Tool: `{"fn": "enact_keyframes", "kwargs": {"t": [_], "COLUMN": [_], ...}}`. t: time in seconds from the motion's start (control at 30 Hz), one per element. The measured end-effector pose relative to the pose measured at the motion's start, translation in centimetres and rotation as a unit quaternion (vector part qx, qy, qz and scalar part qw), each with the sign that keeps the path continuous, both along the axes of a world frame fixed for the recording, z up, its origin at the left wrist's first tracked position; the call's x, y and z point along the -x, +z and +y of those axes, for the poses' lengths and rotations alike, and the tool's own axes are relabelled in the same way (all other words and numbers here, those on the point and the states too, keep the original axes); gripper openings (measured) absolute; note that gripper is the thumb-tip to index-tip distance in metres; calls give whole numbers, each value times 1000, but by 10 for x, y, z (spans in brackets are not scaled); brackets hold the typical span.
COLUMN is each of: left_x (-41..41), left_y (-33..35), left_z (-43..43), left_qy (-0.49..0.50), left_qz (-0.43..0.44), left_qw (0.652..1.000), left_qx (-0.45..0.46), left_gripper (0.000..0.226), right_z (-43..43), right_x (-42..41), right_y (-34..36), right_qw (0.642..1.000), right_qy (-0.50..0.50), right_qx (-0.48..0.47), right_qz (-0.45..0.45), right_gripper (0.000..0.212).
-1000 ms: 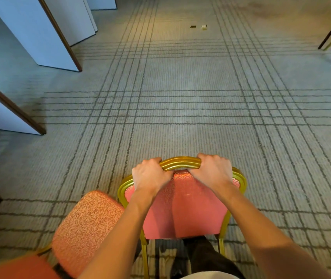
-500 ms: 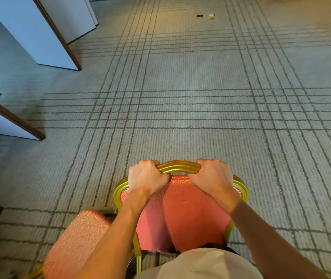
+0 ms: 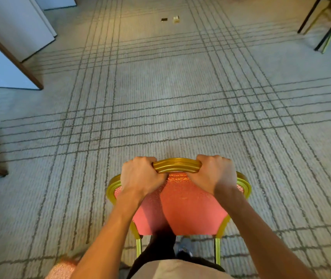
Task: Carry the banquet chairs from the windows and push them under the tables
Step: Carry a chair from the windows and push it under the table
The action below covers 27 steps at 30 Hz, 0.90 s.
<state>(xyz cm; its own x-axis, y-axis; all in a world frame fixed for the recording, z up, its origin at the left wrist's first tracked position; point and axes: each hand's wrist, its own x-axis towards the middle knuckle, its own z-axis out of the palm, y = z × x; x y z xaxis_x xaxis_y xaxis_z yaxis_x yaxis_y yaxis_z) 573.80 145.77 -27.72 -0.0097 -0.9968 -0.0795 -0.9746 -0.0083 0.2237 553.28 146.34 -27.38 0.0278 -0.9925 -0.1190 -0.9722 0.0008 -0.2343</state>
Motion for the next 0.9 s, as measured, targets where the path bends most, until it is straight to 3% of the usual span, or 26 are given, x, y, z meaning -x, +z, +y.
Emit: {"fn": "enact_keyframes", "kwargs": {"t": [0.13, 0.3, 0.6, 0.9], "left_x": [20, 32, 77, 161], "left_y": [-2, 2, 41, 23], "left_z": [-58, -169, -347, -521], "left_qy": [-52, -86, -171, -216], "left_qz": [21, 55, 92, 127], "left_qw": [998, 992, 969, 941], "left_qx": [32, 73, 152, 228], "left_gripper": [44, 51, 48, 51], "right_z": [-49, -145, -288, -447], "right_x": [22, 32, 71, 160], "right_y": [-3, 4, 42, 37], "right_qw": [999, 998, 984, 981], "right_qy": [-30, -59, -155, -157], "right_qx": [37, 36, 84, 114], "right_qz": [-1, 12, -1, 10], "right_gripper": [56, 33, 38, 34]}}
